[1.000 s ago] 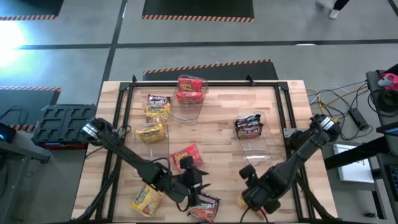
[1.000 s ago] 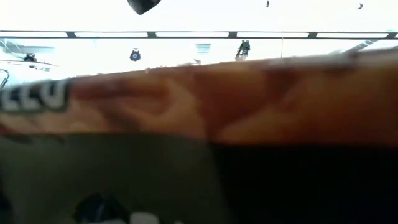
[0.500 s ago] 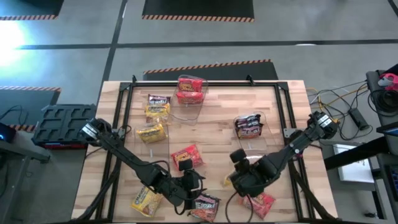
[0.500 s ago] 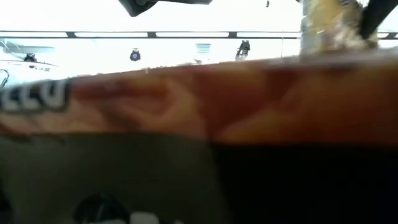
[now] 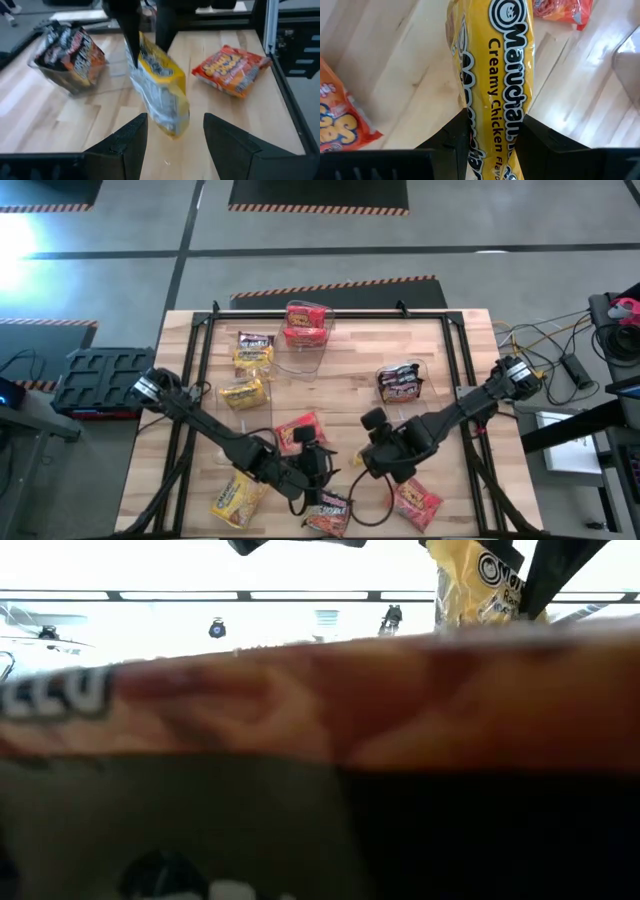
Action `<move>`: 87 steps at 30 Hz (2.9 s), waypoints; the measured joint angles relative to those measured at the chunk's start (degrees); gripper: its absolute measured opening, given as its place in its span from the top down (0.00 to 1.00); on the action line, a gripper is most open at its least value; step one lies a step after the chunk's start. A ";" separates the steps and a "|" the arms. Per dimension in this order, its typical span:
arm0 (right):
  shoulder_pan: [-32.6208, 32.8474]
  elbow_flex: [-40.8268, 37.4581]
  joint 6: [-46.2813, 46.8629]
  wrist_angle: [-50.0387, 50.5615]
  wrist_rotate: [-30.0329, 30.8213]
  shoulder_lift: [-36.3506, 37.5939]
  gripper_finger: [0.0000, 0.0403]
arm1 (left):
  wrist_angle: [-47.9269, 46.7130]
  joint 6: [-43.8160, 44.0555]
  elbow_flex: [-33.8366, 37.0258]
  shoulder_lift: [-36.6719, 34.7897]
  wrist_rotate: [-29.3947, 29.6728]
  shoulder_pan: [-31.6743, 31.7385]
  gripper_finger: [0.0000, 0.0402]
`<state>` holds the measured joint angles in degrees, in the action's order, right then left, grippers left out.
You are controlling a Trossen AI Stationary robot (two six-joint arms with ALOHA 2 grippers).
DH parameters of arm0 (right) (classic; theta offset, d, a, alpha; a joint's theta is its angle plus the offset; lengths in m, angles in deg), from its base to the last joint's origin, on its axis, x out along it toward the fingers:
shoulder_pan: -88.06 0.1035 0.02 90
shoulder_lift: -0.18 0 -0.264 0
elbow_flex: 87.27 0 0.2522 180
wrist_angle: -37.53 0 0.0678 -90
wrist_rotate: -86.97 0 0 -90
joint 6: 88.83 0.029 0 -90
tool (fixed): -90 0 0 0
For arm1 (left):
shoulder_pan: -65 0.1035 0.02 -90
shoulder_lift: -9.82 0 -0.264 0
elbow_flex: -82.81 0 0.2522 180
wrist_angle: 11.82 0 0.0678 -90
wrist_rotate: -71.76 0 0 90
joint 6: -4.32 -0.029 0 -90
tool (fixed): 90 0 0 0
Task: Sort Maruchan noodles
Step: Put the bottom right yellow pack noodle into the bottom left transparent bin
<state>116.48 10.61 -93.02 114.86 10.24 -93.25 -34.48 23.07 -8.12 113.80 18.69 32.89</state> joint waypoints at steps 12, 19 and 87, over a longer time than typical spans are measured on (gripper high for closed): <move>-4.64 0.00 -8.52 -0.03 4.17 -0.02 0.71 | -1.87 -0.07 -0.09 -0.28 4.08 5.07 0.56; -7.50 0.00 -6.98 2.26 4.31 -0.02 0.71 | -6.37 3.58 0.18 -0.93 4.89 6.51 0.56; -11.93 -0.02 -15.76 -10.40 8.29 -0.46 0.71 | 22.25 -4.09 14.95 -1.70 4.32 10.89 0.56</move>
<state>104.55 10.59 -108.78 104.46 18.53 -93.71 -12.23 18.98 6.83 112.10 23.01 43.78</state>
